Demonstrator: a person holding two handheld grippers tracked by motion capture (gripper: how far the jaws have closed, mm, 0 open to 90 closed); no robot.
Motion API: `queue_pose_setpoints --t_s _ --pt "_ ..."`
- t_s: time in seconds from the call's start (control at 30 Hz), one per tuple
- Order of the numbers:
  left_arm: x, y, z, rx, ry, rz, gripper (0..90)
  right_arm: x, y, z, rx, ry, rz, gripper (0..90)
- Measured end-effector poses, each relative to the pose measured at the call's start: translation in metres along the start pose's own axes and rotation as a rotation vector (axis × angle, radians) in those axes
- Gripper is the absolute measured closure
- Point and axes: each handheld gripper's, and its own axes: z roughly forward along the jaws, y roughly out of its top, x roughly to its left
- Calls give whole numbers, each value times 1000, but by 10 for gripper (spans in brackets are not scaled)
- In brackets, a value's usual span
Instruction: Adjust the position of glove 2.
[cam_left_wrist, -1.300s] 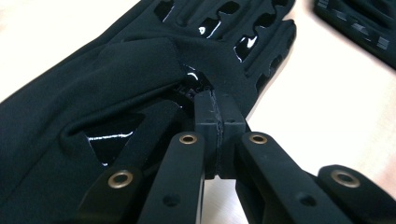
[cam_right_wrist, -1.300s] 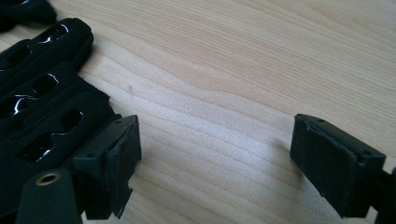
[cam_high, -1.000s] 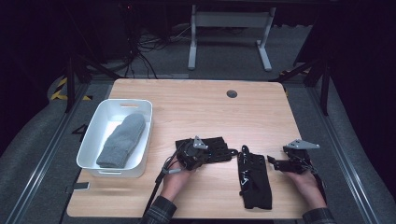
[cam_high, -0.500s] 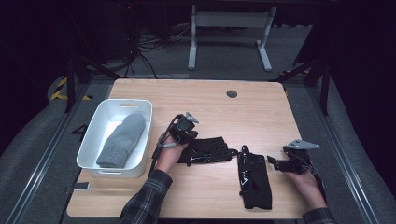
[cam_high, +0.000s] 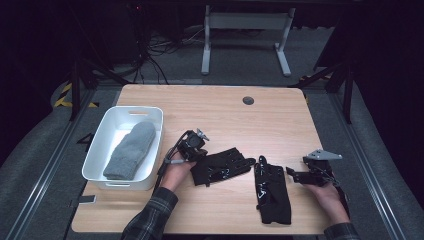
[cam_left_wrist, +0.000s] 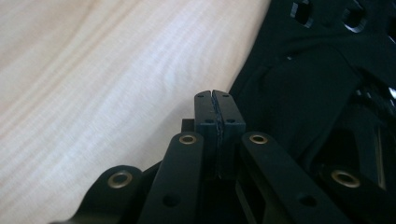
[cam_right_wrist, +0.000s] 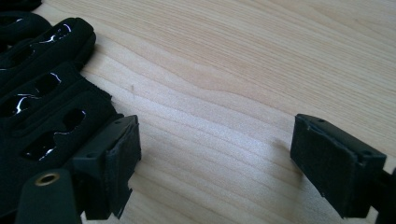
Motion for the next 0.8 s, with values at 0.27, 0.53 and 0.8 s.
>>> queue_pose_setpoints --t_s 0.27,0.53,0.8 --pt "-25 -26 -13 -15 -71 37 897 0 0 0 0 0 0 168" --pt "-52 -41 -18 -38 -159 73 897 0 0 0 0 -1 1 167" --pt "-75 -40 -13 -42 -216 120 892 0 0 0 0 0 -1 165"
